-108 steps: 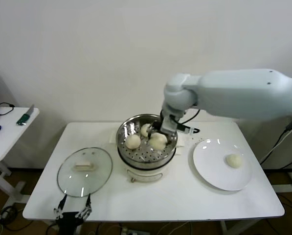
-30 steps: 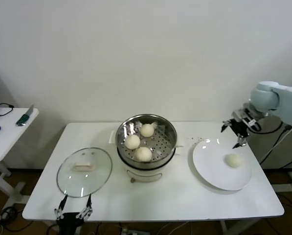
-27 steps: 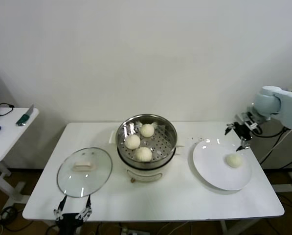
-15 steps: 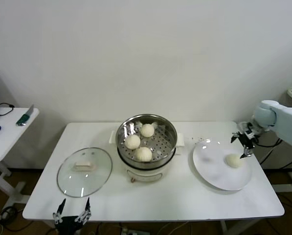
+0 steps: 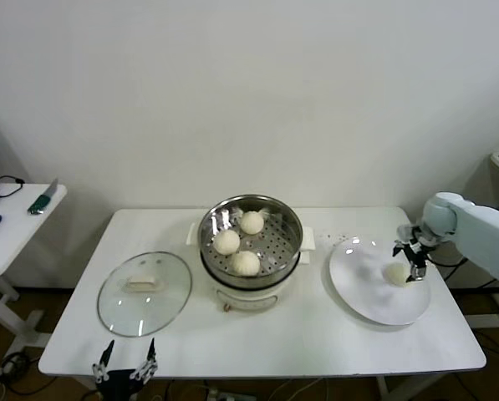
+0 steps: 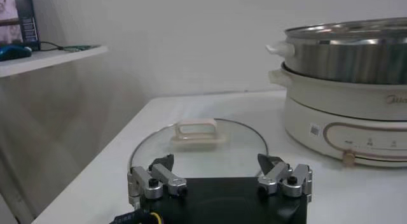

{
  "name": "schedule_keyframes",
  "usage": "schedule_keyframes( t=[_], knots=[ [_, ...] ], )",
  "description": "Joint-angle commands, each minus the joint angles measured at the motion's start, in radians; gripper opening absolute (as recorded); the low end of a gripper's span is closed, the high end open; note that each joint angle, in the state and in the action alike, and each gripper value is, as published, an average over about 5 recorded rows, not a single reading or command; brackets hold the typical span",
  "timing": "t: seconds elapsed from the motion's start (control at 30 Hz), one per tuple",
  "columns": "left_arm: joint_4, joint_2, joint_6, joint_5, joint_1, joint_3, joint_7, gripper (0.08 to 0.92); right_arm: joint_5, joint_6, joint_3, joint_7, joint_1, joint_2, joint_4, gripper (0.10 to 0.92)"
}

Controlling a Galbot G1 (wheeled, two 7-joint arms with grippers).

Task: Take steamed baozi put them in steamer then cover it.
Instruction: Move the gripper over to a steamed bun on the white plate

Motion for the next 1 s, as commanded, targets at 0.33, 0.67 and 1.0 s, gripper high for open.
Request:
schedule_keyframes(
  t=[0.33, 0.67, 1.0],
  knots=[
    [-0.001, 0.001, 0.001, -0.001, 0.000, 0.000, 0.000, 0.823, -0.035, -0.003, 0.091, -0.006, -0.067, 0.013, -0.067, 0.806],
    [0.000, 0.002, 0.001, -0.004, -0.002, -0.002, -0.001, 0.823, -0.032, 0.004, 0.107, -0.010, -0.074, 0.018, -0.086, 0.757],
    [-0.002, -0.001, -0.001, -0.002, -0.003, 0.002, -0.001, 0.823, -0.027, 0.009, 0.120, -0.009, -0.067, 0.001, -0.051, 0.723]
  ],
)
